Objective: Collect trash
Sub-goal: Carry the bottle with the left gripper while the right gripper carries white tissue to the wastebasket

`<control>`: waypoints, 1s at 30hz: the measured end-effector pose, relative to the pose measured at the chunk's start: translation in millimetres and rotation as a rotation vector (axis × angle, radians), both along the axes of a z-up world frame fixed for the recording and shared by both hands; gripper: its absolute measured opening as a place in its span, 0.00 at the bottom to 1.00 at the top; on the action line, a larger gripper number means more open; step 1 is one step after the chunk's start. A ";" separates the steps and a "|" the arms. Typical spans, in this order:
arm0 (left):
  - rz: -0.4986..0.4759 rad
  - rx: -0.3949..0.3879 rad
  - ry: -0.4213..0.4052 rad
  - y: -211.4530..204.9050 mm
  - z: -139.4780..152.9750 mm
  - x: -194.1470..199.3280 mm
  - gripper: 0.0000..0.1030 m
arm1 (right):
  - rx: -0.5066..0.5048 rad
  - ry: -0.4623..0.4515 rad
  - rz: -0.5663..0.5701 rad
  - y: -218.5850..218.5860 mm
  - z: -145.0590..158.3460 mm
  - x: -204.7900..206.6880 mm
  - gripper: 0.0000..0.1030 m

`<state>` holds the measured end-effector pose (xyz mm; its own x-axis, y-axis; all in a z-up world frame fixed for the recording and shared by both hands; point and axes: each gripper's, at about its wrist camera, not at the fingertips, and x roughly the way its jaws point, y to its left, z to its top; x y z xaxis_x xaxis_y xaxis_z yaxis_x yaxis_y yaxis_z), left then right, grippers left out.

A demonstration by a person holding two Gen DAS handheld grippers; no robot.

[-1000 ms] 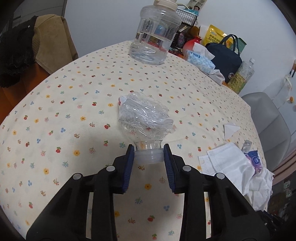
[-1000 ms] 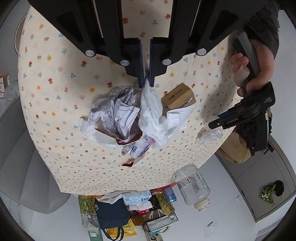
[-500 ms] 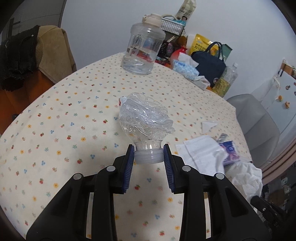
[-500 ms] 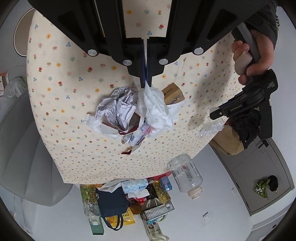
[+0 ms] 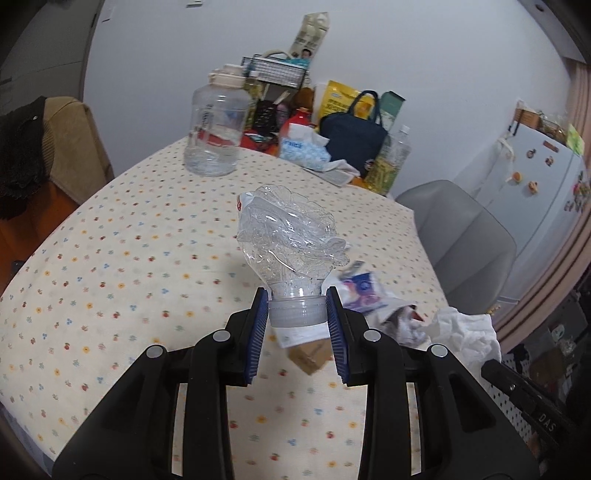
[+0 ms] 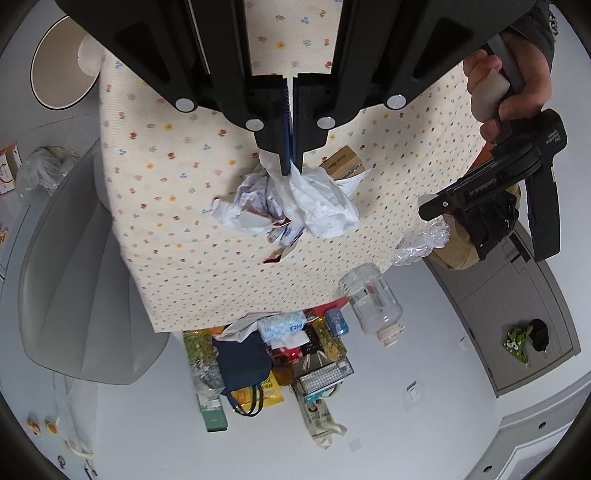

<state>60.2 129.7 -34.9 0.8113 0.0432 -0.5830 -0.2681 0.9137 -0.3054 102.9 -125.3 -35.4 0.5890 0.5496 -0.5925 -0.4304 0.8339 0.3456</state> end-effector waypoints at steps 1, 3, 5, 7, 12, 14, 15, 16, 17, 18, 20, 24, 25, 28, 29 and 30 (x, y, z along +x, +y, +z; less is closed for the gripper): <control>-0.013 0.001 -0.001 -5.7 1.1 0.6 0.31 | 0.003 -0.004 -0.016 -7.1 1.5 -0.1 0.02; -0.040 0.002 -0.004 -17.3 3.6 2.4 0.31 | 0.007 -0.005 -0.041 -18.5 3.3 -0.8 0.02; -0.065 0.001 -0.008 -28.3 5.2 4.8 0.31 | 0.008 -0.006 -0.063 -29.0 3.6 -0.7 0.02; -0.092 0.001 -0.010 -39.6 6.3 6.9 0.31 | 0.006 -0.004 -0.085 -39.8 2.8 -0.8 0.02; -0.147 0.001 -0.014 -65.8 7.5 14.6 0.31 | -0.003 -0.002 -0.140 -66.1 2.2 0.4 0.02; -0.171 0.002 -0.015 -77.5 8.4 18.7 0.31 | -0.014 -0.005 -0.164 -77.3 1.1 0.8 0.02; -0.183 0.004 -0.015 -83.8 9.1 20.9 0.31 | -0.019 -0.006 -0.175 -82.5 0.4 0.9 0.02; -0.193 0.005 -0.015 -88.3 9.6 23.4 0.31 | -0.022 -0.006 -0.192 -91.0 -0.3 1.2 0.02; -0.208 0.006 -0.014 -95.0 10.0 26.0 0.31 | -0.025 -0.006 -0.202 -94.2 -1.5 1.0 0.02; -0.223 0.008 -0.013 -101.9 10.3 28.5 0.31 | -0.028 -0.005 -0.216 -101.1 -2.3 2.1 0.02; -0.249 0.011 -0.009 -114.4 9.7 34.0 0.31 | -0.036 -0.004 -0.251 -117.4 -4.8 3.5 0.02; -0.304 0.018 0.001 -141.9 8.2 45.8 0.31 | -0.048 -0.001 -0.303 -143.2 -8.2 2.8 0.02; -0.316 0.019 0.003 -147.1 7.6 47.8 0.31 | -0.051 0.002 -0.317 -150.9 -9.6 3.3 0.02; -0.351 0.025 0.008 -166.6 5.5 53.5 0.31 | -0.058 0.018 -0.358 -173.3 -15.5 4.3 0.02; -0.364 0.027 0.011 -173.9 4.2 55.7 0.31 | -0.060 0.024 -0.371 -180.6 -18.3 4.4 0.02; -0.374 0.027 0.014 -179.5 2.7 58.0 0.31 | -0.061 0.029 -0.380 -186.0 -20.2 3.8 0.02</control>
<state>118.2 -49.9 -32.2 0.7660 -0.2391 -0.5968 0.0820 0.9570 -0.2781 106.7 -311.4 -55.6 0.7268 0.2580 -0.6366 -0.0772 0.9516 0.2975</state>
